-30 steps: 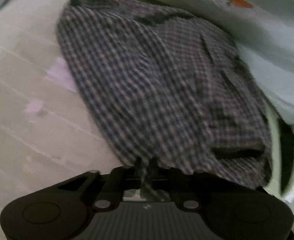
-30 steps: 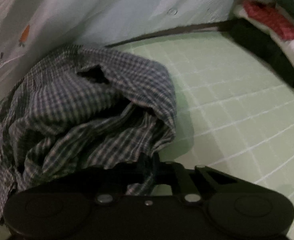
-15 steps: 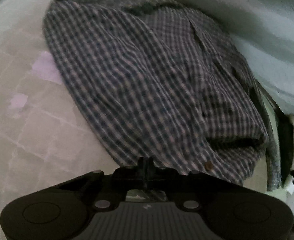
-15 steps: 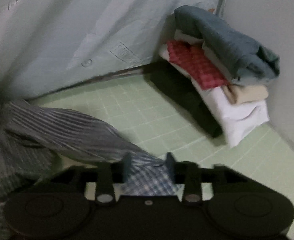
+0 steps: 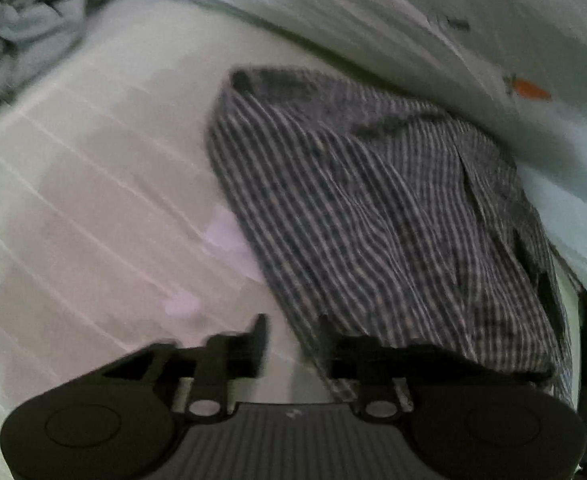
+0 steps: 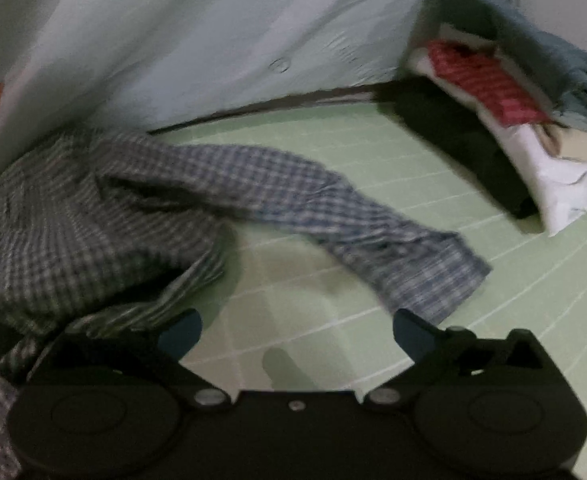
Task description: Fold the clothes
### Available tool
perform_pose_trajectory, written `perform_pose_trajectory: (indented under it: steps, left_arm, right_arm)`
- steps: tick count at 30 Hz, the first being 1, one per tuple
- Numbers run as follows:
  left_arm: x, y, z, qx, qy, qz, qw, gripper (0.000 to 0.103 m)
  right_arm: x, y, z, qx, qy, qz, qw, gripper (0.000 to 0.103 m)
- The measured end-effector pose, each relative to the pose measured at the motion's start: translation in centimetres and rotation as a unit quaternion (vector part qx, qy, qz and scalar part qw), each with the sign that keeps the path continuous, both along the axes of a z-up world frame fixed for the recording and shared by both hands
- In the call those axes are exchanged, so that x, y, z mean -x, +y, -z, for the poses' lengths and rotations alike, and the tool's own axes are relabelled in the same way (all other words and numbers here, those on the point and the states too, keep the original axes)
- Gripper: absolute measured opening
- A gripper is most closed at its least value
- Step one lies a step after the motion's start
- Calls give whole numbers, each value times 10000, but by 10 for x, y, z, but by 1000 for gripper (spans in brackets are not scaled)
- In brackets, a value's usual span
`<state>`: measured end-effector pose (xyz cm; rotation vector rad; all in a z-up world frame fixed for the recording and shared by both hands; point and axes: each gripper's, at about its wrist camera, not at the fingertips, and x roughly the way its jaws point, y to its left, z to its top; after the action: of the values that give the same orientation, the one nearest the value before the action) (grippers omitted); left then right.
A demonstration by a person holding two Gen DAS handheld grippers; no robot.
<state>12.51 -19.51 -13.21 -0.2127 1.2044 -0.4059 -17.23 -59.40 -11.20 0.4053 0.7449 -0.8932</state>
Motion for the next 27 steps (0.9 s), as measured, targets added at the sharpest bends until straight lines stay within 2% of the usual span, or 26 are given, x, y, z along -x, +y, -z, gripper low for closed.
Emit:
perform_pose_trajectory:
  steps: [4, 6, 8, 12, 13, 14, 16, 17, 18, 23, 27]
  left_arm:
    - [9, -18, 18, 217, 305, 34, 9993, 63]
    - [14, -24, 21, 367, 384, 71, 9986, 74]
    - [19, -31, 22, 384, 351, 109, 9986, 77]
    - [23, -42, 22, 246, 134, 175, 9995, 75]
    - [22, -43, 21, 215, 100, 189, 9995, 72]
    - [20, -43, 21, 140, 51, 185, 9997, 65]
    - [18, -43, 21, -62, -63, 161, 9998, 44]
    - [16, -42, 21, -171, -96, 140, 9997, 22]
    - [14, -41, 21, -283, -116, 113, 9995, 7]
    - [4, -19, 21, -99, 12, -238, 9997, 4]
    - [-5, 15, 1, -46, -247, -723, 9971, 2]
  right_arm:
    - [-2, 11, -1, 30, -49, -130, 9999, 103]
    - [0, 13, -2, 29, -79, -126, 9999, 103]
    - [3, 13, -1, 7, -119, -115, 9999, 103]
    - [1, 15, 1, 9, -93, -260, 9996, 103]
    - [0, 17, 1, 16, -76, -311, 9995, 103]
    - [-2, 18, 2, 21, -58, -363, 9993, 103]
    - [-6, 21, 3, 18, -15, -496, 9988, 103]
    - [-8, 24, 4, 14, 10, -553, 9985, 103]
    - [-9, 26, 5, 12, 34, -601, 9982, 103]
    - [-13, 33, 8, -15, 144, -725, 9973, 103]
    - [-13, 31, 8, -66, 166, -697, 9974, 103]
